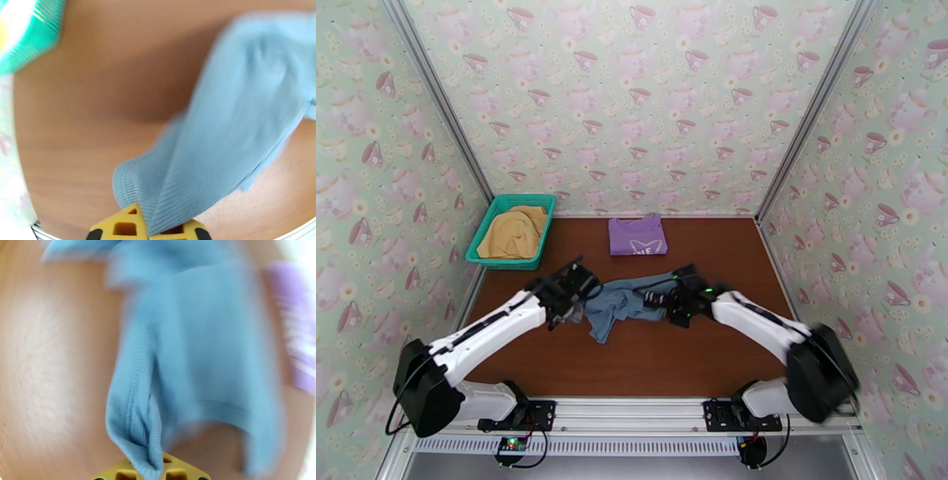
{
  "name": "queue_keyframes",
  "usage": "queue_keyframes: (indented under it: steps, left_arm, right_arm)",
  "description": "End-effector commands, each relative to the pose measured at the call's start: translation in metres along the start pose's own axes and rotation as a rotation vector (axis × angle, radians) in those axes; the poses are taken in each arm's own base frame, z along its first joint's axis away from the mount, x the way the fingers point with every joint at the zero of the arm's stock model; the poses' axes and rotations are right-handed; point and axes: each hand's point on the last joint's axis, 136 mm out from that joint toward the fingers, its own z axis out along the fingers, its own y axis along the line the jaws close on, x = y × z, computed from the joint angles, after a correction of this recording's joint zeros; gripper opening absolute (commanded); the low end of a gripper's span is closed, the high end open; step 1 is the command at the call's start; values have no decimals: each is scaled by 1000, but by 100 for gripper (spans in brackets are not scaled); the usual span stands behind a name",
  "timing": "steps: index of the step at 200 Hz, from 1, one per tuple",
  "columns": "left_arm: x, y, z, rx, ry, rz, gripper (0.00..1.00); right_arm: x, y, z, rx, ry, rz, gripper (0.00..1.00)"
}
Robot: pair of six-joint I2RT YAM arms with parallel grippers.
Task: Fold and stack the mixed laundry pile
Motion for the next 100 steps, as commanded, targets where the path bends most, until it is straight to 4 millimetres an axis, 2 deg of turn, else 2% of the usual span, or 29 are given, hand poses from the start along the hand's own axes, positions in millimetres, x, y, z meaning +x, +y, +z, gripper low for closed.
queue_keyframes:
  steps: [1,27,54,78,90,100]
  left_arm:
    - [-43,38,-46,-56,-139,-3,0]
    - [-80,49,-100,-20,-266,0,0]
    - [-99,62,-148,11,-367,14,0]
    - [-114,70,-174,9,-430,39,0]
    - [-126,71,-176,-2,-441,59,0]
    - [-139,70,-174,-13,-445,74,0]
  right_arm:
    - [-48,-56,-96,266,-187,9,0]
    - [-62,-85,-162,407,-210,21,0]
    - [-67,-109,-203,532,-228,39,0]
    - [-67,-137,-222,615,-243,86,0]
    - [-64,-152,-224,642,-240,103,0]
    - [-59,-169,-217,649,-229,138,0]
